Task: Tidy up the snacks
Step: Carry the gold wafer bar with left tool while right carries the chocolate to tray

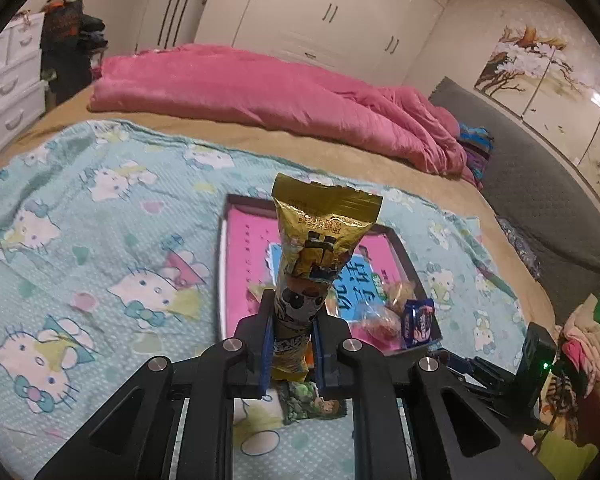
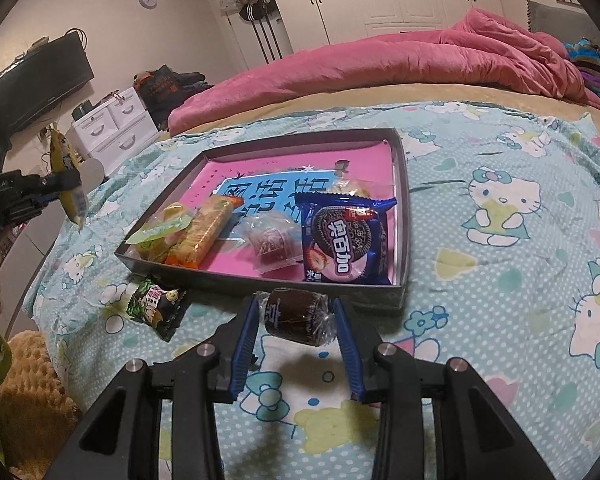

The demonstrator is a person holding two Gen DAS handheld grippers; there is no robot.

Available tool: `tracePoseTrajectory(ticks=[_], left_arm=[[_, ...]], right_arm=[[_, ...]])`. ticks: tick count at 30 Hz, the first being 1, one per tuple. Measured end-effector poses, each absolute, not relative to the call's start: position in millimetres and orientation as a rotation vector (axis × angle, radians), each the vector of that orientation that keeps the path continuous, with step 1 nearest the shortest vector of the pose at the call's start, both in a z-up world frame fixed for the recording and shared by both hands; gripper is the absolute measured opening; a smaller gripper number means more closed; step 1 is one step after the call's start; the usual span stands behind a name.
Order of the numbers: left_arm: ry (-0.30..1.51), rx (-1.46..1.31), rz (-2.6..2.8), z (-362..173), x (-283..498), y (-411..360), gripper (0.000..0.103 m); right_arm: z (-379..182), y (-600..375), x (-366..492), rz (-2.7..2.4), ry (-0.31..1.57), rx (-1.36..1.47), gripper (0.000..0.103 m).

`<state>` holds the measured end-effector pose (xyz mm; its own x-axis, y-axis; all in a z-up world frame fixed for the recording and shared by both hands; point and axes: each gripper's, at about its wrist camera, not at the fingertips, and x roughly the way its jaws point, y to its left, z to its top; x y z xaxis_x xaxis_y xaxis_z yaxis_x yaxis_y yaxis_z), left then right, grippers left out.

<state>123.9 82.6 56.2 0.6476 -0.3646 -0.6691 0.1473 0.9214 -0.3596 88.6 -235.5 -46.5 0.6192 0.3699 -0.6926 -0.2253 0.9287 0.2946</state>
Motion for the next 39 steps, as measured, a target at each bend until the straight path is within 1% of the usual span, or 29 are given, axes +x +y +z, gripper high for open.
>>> tracePoseTrajectory(ticks=[9,18,30,39], left_arm=[[0.771,-0.322,-0.274,67,121,96,0.016],[0.772,-0.321,-0.300,63,124,81,0.016],[0.801,-0.307,-0.337,49,135,56,0.016],[0.836,-0.276,-0.355,29,143,36,0.016]], right_arm=[[-38,-239,87,0.337,0.798,0.190,0.039],[-32,-235,86,0.335,0.770,0.165,0.039],[-31,-235,88,0.331,0.767,0.165,0.039],[-27,-234,88,0.327,0.762,0.171,0.039]])
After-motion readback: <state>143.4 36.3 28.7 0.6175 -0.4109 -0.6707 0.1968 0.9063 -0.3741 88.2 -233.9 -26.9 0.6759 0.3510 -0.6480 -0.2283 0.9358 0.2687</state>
